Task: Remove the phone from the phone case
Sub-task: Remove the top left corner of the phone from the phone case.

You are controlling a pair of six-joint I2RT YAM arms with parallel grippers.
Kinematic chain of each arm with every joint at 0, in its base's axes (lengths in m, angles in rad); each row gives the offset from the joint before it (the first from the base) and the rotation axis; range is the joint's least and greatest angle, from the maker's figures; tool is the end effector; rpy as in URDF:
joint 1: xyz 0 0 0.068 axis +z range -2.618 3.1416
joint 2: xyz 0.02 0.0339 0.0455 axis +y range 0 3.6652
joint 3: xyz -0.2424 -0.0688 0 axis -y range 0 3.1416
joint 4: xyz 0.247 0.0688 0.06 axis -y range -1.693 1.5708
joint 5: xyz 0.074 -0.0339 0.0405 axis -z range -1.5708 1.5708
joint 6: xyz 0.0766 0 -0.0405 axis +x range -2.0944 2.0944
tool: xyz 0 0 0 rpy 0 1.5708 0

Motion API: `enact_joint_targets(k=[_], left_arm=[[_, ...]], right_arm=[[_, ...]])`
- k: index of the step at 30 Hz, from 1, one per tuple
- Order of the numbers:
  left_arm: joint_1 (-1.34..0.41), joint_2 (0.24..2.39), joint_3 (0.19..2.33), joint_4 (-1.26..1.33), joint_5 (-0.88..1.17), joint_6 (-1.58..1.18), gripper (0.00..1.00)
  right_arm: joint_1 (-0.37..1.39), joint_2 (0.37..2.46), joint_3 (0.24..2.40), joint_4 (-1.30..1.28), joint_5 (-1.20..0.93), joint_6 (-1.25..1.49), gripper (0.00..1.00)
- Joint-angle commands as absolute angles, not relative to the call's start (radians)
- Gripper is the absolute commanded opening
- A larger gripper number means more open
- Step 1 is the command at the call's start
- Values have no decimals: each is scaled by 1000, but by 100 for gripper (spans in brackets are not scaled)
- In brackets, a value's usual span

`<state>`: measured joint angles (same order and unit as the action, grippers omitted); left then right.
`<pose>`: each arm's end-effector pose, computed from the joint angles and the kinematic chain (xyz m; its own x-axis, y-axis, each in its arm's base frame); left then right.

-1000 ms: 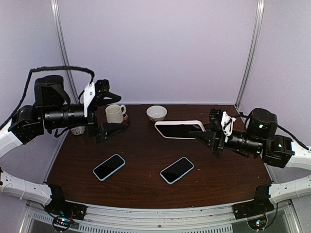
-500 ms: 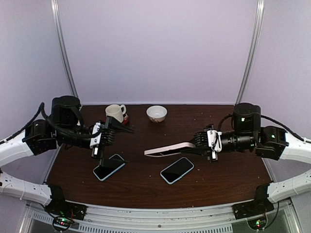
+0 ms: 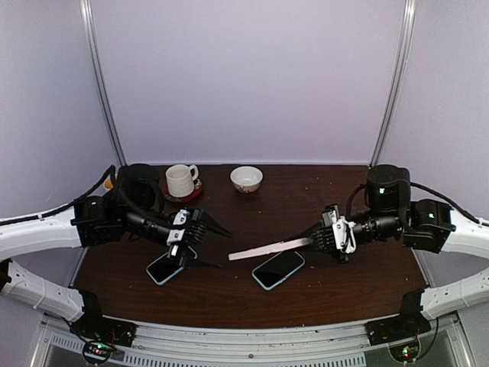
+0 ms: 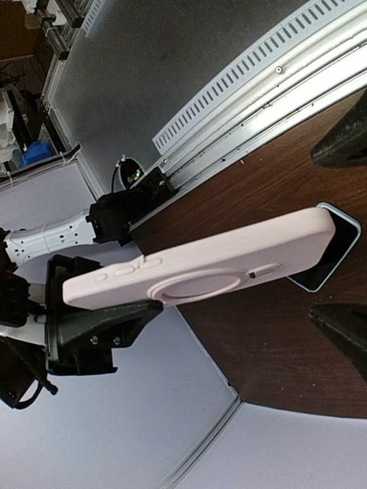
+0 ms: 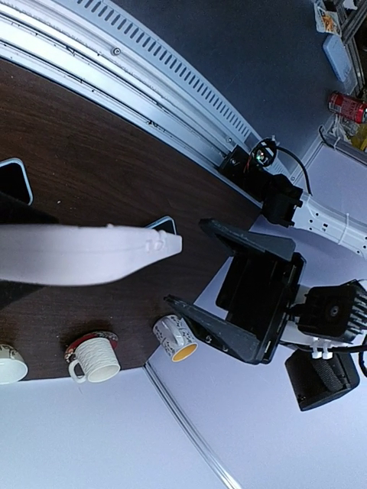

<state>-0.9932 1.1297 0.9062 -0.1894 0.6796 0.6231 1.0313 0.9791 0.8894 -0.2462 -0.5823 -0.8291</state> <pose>0.1197 -0.2718 0.2829 0.3858 0.2394 -0.8910 0.9123 -0.2429 0.3297 0.1007 0.2502 0.3068 0.6106 -0.1789 -0.7714 -0.7891 -0.2196 -0.5737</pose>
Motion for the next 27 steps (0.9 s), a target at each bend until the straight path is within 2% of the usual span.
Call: enact_joint_targets(k=[1,6,12,22,23,24,27], left_arm=[[-1014,1168,909,-101,721,619,61],[-1032,1196,917,-98,719,617,57],[-1039,1221,928,-105,780,639,41],[-1054,1242,942,-101,767,650,32],[-1055,1255,958,-112,779,652,22],[-1055,1261,966,-123,785,656,17],[-1054,1273,980,-141,792,668,13]], right_arm=[[1026,951,899,-201,-624,-863,0],[1026,947,900,-190,-630,-868,0],[1027,940,897,-175,-627,-869,0],[1028,931,899,-197,-627,-871,0],[1028,931,899,-201,-629,-870,0],[1029,931,899,-203,-631,-871,0],[1028,931,895,-207,-635,-874,0]])
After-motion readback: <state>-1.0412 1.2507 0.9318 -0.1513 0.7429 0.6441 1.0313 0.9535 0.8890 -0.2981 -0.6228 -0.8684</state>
